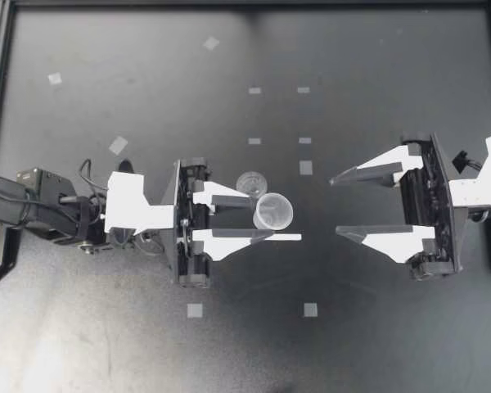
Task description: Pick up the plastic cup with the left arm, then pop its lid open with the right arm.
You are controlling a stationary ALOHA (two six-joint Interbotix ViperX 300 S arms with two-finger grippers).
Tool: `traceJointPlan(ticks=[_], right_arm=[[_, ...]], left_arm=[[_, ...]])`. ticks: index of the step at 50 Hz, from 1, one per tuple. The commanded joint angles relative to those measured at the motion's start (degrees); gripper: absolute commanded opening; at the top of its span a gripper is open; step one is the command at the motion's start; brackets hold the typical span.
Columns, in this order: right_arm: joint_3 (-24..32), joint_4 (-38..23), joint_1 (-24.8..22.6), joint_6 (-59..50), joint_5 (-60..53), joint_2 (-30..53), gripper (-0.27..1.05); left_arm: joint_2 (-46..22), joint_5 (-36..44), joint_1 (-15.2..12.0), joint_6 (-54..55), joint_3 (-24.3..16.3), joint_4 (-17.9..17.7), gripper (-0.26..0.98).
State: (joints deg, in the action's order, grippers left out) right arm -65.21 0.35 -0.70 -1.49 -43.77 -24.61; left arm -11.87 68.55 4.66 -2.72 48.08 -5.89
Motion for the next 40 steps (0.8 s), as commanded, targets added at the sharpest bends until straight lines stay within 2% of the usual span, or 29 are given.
traceJointPlan(ticks=[1, 40], right_arm=[[0.9, 0.0, 0.3, -0.2, -0.3, 0.1, 0.73], [-0.7, 0.0, 0.3, -0.3, 0.0, 0.5, 0.73]], left_arm=[[1.6, 0.3, 0.1, 0.1, -1.0, 0.1, 0.11], [1.2, 0.2, 0.1, 0.3, -0.6, 0.1, 0.11]])
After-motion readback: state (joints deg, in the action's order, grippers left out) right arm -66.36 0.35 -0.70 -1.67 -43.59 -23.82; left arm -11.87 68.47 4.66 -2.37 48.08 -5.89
